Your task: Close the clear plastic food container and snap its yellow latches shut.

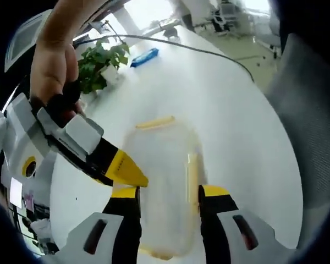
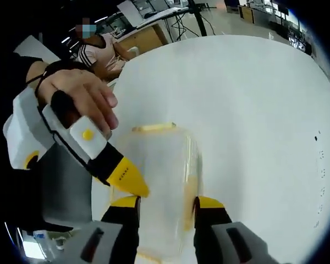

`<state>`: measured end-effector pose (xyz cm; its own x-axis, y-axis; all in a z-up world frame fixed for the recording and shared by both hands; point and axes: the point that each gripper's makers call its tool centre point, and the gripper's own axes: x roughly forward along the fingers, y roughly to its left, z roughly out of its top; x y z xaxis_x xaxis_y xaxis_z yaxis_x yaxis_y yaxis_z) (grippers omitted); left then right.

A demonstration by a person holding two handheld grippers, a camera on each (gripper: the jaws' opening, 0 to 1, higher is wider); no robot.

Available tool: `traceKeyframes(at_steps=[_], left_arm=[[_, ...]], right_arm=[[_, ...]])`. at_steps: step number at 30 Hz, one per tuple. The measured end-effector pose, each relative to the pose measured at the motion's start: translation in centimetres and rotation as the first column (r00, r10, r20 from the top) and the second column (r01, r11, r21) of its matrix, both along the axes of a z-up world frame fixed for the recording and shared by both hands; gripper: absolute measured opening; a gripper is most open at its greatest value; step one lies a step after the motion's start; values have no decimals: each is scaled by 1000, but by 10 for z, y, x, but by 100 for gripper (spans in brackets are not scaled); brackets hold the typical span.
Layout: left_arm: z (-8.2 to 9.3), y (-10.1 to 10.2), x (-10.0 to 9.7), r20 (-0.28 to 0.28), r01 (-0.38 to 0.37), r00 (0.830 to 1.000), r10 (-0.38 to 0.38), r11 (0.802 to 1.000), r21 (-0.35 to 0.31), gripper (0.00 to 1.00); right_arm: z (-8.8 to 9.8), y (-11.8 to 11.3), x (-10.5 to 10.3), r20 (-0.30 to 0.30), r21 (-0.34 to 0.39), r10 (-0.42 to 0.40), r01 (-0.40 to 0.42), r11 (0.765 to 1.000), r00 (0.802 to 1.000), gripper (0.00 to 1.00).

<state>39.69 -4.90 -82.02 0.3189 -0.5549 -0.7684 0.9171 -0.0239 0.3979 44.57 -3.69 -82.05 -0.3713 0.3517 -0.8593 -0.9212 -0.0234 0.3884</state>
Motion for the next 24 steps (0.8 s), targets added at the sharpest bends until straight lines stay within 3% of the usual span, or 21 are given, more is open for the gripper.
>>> traceKeyframes(at_steps=[4,6,12,20,22,24], left_arm=[[2,-1,0,7,29,1000,-30,999,19,41],[3,0,-3,-18,21,1000,-21,999,23,41],[2,2,-11,-38,25,999,-23,999,38,47],[6,3,-15,-44,42,998,-39,998,54,46],[7,3,-16,-38,57,998,-55,997,58,45],[10,4,-17,-53,55,997,-52,997,57,46]], right_arm=[[-3,-7,-6,-5,-25,43,-43,999,999,44],[-4,-12,-6,11,-41,68,-68,997,998,46],[3,-15,-1,28,-28,49,-48,998,998,46],[7,-15,-2,51,-23,56,-55,998,997,48],[7,-12,1,72,-17,45,-44,999,996,53],[9,-12,2,90,-15,54,-53,999,994,52]])
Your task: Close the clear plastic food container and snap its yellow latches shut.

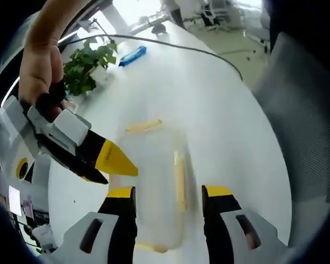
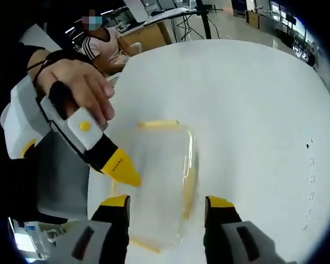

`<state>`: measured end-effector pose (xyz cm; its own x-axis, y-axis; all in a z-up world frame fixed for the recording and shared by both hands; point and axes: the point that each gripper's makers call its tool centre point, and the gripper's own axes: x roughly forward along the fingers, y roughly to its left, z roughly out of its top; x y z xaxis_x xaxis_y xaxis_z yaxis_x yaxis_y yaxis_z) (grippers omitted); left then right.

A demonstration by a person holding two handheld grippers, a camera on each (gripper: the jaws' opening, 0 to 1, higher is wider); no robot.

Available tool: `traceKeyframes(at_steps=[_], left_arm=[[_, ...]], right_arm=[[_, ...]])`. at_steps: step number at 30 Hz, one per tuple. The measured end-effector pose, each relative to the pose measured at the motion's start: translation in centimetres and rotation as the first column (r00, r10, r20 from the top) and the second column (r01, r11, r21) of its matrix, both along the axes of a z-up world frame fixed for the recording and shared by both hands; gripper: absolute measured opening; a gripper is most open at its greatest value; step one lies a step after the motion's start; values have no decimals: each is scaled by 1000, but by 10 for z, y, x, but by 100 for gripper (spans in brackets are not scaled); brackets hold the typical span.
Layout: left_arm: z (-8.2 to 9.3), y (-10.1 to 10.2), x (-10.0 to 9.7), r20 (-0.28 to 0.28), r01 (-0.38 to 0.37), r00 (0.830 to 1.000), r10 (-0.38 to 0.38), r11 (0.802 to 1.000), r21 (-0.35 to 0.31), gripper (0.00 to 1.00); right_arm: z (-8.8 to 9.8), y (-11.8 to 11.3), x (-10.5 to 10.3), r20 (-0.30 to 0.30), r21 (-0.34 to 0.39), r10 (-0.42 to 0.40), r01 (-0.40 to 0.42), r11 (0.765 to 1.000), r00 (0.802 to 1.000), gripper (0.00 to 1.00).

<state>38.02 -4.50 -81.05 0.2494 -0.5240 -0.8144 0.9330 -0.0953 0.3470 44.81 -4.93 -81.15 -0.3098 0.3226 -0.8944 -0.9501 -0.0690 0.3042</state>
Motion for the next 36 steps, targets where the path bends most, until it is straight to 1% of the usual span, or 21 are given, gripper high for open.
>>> traceKeyframes(at_steps=[3,6,8,9,11,13,16,17,19,20,21,23,24,25,28,30,31,33,34,35,36], left_arm=[[1,4,-1,-34,3,999,-2,1000,18,46],[5,8,-1,-83,-6,997,8,1000,28,50],[11,8,1,-94,-4,996,6,1000,21,48],[12,9,2,-117,-16,993,18,1000,22,47],[16,10,4,-134,-29,991,31,999,24,48],[19,11,2,-191,-53,980,57,998,26,49],[25,12,9,-227,-87,970,88,996,17,49],[26,14,13,-236,-105,966,108,994,23,49],[27,17,17,-243,-113,963,117,993,30,49],[27,18,19,-245,-112,962,118,993,35,49],[28,19,21,-244,-119,962,125,992,39,49],[29,20,25,-249,-130,959,137,991,43,49],[30,20,26,-267,-145,952,149,989,35,49],[30,19,28,-271,-152,950,155,988,32,49],[27,20,31,-271,-152,949,159,987,45,49],[25,22,33,-270,-151,949,162,987,61,50],[25,23,36,-268,-159,948,171,985,67,50],[27,23,39,-269,-181,944,190,982,60,50],[29,22,41,-276,-208,937,213,977,46,50],[30,22,41,-278,-216,935,220,975,43,50],[31,22,43,-284,-245,927,245,969,35,50]], right_arm=[[5,1,0,14,12,0,0,1000,1000,50],[12,3,2,52,29,-1,0,1000,999,50],[16,5,1,70,48,-1,-2,999,998,49],[18,6,0,77,57,-7,2,998,997,49],[24,7,-4,87,75,-10,4,997,996,49],[28,9,-9,103,89,-10,1,996,995,49],[31,9,-15,133,100,-12,-2,995,991,49],[30,7,-16,151,87,-22,9,996,988,49],[29,5,-19,171,83,-25,11,996,985,49],[28,2,-17,193,78,-42,28,997,980,49],[28,2,-17,201,84,-57,41,996,978,49],[26,-1,-22,187,88,-80,65,994,979,48],[24,-3,-25,186,88,-80,65,994,979,48],[22,-5,-27,186,87,-81,65,994,979,48],[19,-9,-30,191,74,-78,65,995,978,48],[19,-9,-27,196,72,-108,95,993,975,48],[20,-10,-24,219,74,-118,104,992,969,48],[21,-12,-20,234,78,-140,125,989,962,48],[22,-14,-19,246,76,-166,152,985,955,49],[22,-15,-17,266,81,-181,165,983,947,50],[22,-17,-15,277,81,-192,177,981,941,50]])
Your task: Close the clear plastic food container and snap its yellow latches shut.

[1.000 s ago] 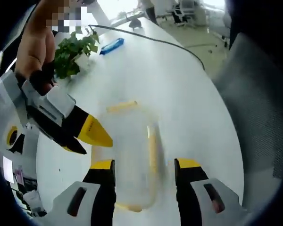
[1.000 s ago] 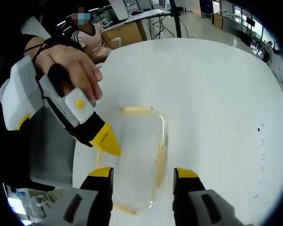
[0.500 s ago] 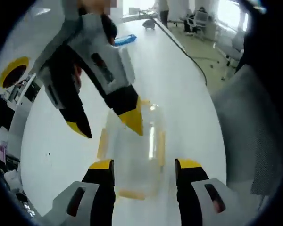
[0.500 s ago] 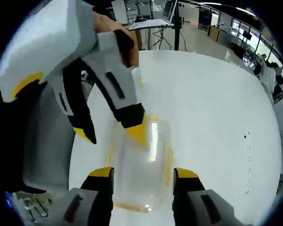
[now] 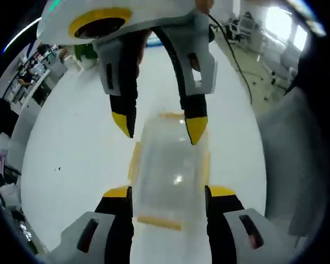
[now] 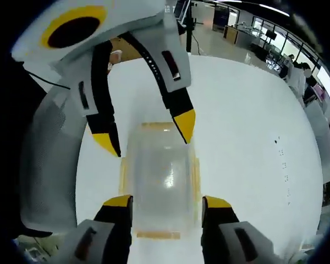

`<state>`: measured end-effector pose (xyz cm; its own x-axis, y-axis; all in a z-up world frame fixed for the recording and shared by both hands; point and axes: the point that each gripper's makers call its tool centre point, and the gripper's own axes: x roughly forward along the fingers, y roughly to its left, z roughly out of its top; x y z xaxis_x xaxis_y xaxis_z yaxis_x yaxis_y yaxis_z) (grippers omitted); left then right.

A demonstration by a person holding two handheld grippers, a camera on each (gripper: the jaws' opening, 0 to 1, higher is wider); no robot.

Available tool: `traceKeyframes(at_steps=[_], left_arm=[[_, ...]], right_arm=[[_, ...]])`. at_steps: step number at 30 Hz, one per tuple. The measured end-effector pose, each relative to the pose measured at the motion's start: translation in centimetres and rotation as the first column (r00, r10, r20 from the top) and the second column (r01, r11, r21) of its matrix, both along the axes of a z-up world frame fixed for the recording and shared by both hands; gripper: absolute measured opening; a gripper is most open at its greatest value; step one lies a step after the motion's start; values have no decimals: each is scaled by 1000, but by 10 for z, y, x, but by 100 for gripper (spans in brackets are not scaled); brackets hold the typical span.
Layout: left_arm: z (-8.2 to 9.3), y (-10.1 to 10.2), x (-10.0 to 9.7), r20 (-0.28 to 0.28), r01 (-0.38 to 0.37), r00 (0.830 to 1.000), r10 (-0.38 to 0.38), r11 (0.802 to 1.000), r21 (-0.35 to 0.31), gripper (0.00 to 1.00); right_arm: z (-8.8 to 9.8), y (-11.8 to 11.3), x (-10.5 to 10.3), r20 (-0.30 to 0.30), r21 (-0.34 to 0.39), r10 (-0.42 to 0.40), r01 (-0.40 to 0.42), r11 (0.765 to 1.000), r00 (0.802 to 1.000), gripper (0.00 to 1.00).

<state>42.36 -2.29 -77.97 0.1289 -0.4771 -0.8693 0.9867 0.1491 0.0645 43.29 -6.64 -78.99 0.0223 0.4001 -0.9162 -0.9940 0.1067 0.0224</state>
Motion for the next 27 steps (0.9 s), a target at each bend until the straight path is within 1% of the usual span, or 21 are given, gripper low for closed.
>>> traceKeyframes(at_steps=[1,3,4,5,6,8,9,10,11,12,13,14,15,16,17,18,19,21,23,25,27], left_arm=[[1,-1,3,5,-24,1000,24,1000,-10,49],[4,-2,10,17,-91,996,92,995,-44,48],[4,-1,14,23,-143,989,144,988,-57,48],[3,-1,15,22,-167,985,168,984,-60,50],[3,-1,13,18,-172,985,174,983,-60,51],[2,1,15,31,-222,974,223,974,-48,50],[4,-1,17,55,-225,972,228,973,-57,49],[4,-3,18,60,-241,968,245,968,-70,48],[3,-4,19,48,-276,959,280,957,-86,48],[3,-3,20,49,-308,949,313,947,-89,49],[1,4,26,82,-358,928,363,931,-72,50],[-1,7,26,87,-373,922,376,926,-54,49],[-4,9,24,79,-399,913,400,916,-39,50],[-6,10,23,79,-417,905,418,908,-34,51],[-8,8,22,70,-415,906,417,909,-35,51],[-10,8,20,60,-426,902,427,904,-33,51],[-11,9,20,61,-442,895,442,897,-26,51],[-11,8,19,60,-448,891,449,893,-32,51],[-11,8,18,54,-459,886,460,888,-35,52],[-10,8,20,54,-478,876,480,877,-46,52],[-9,11,21,46,-505,860,508,861,-66,52]], right_arm=[[-1,-3,2,12,-12,-25,25,1000,1000,51],[-2,-7,5,46,-29,-49,50,998,998,51],[-3,-10,7,57,-38,-101,103,994,993,51],[-3,-12,7,63,-37,-127,130,991,990,51],[-3,-13,9,73,-25,-185,187,982,980,51],[-1,-15,12,90,-15,-255,257,966,963,50],[1,-17,13,100,-5,-309,311,950,946,50],[3,-17,15,111,15,-348,348,937,931,50],[5,-14,15,103,51,-405,401,914,909,51],[5,-14,13,91,56,-433,430,901,897,51],[3,-17,13,96,51,-479,476,878,873,51],[3,-20,13,111,43,-498,497,867,860,51],[2,-23,14,136,44,-521,521,853,842,51],[2,-23,15,144,56,-536,534,844,832,50],[1,-21,14,134,69,-557,553,830,819,50],[0,-21,13,121,78,-590,585,807,798,50],[-1,-18,12,112,82,-582,576,813,805,50],[-3,-17,11,114,78,-583,577,813,805,50],[-3,-16,9,127,81,-573,567,820,810,50],[-3,-18,9,134,83,-571,565,821,810,50],[-3,-19,8,132,95,-578,570,816,805,50]])
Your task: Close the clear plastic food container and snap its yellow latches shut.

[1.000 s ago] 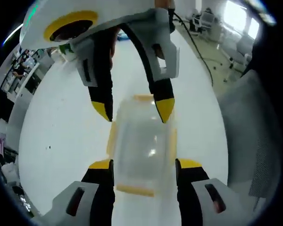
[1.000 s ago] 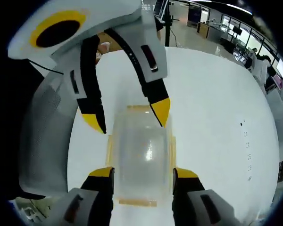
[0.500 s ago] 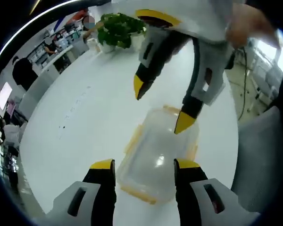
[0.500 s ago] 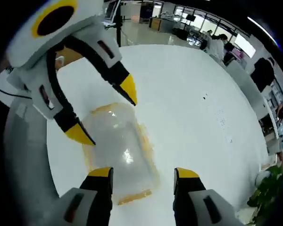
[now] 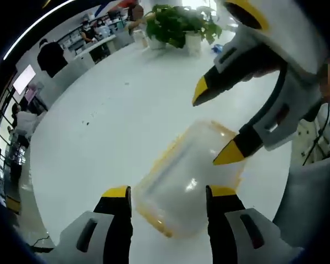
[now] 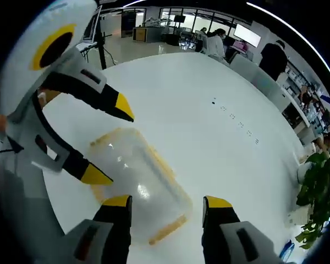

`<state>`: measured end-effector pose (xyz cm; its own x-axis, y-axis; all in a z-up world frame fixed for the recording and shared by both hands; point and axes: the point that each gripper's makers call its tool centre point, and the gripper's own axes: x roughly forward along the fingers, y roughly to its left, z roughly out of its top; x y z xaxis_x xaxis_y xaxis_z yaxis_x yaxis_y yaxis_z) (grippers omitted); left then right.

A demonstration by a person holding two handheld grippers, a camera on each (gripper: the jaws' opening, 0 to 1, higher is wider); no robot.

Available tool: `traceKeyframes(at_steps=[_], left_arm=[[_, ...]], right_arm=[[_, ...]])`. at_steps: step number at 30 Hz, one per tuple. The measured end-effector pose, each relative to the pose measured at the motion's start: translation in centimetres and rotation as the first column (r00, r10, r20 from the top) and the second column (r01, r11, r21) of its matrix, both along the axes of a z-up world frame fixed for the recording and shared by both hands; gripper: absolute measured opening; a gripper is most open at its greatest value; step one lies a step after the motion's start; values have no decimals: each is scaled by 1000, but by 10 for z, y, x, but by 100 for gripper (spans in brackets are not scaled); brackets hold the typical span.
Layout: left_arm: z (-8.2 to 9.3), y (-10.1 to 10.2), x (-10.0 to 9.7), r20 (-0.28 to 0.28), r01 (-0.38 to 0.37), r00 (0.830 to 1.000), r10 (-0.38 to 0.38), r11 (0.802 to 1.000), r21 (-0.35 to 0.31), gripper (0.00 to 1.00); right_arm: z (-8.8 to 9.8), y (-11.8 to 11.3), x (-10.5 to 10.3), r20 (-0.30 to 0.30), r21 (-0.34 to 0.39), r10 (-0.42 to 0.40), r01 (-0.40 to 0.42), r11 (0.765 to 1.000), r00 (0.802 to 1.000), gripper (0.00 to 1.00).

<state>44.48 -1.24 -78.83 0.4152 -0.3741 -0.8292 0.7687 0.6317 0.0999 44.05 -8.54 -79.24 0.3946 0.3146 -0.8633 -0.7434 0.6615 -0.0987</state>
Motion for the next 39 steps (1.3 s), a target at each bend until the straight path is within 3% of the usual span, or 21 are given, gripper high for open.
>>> traceKeyframes(at_steps=[5,7,10,12,14,17,19,20,23,26,31,32,33,34,35,36,39], left_arm=[[4,3,4,9,-89,996,91,992,-90,53],[6,7,7,23,-160,986,165,976,-144,55],[7,13,8,13,-251,965,261,937,-242,57],[8,16,9,12,-300,948,318,906,-297,56],[6,20,6,-13,-351,930,368,875,-334,56],[0,18,0,-101,-432,895,434,793,-430,58],[-7,21,-3,-129,-464,880,457,771,-437,58],[-9,22,-4,-134,-478,871,472,756,-447,58],[-12,24,-5,-148,-495,861,486,736,-462,58],[-16,24,-7,-150,-488,868,474,756,-437,58],[-18,29,-3,-178,-528,844,505,730,-433,55],[-24,30,-7,-191,-534,843,503,747,-396,54],[-29,31,-9,-175,-509,860,480,779,-366,52],[-33,31,-11,-172,-502,865,472,796,-339,52],[-33,28,-10,-180,-501,865,468,789,-355,53],[-33,30,-11,-199,-520,854,481,778,-353,54],[-31,29,-9,-202,-527,849,487,773,-352,53]], right_arm=[[4,-2,-1,-1,138,-104,103,985,995,51],[3,-5,0,-10,211,-188,186,960,982,51],[0,-15,-2,46,213,-223,209,954,974,51],[1,-15,-3,34,312,-311,285,906,950,52],[2,-18,-5,28,352,-354,322,879,935,52],[1,-19,-9,-23,444,-439,403,801,898,52],[-5,-18,-13,-33,454,-447,412,790,894,54],[-8,-17,-15,-48,474,-461,427,770,886,54],[-12,-16,-19,-120,522,-505,487,700,854,54],[-11,-16,-19,-107,516,-494,472,714,863,54],[-18,-11,-19,-145,516,-483,483,707,863,51],[-23,-8,-21,-154,503,-474,482,718,867,49],[-28,-6,-24,-166,483,-462,481,732,871,49],[-32,-7,-24,-157,468,-458,474,746,875,49],[-36,-9,-23,-128,441,-441,449,777,888,50],[-34,-4,-23,-175,480,-461,484,731,870,50],[-35,-7,-21,-167,473,-470,489,733,867,49]])
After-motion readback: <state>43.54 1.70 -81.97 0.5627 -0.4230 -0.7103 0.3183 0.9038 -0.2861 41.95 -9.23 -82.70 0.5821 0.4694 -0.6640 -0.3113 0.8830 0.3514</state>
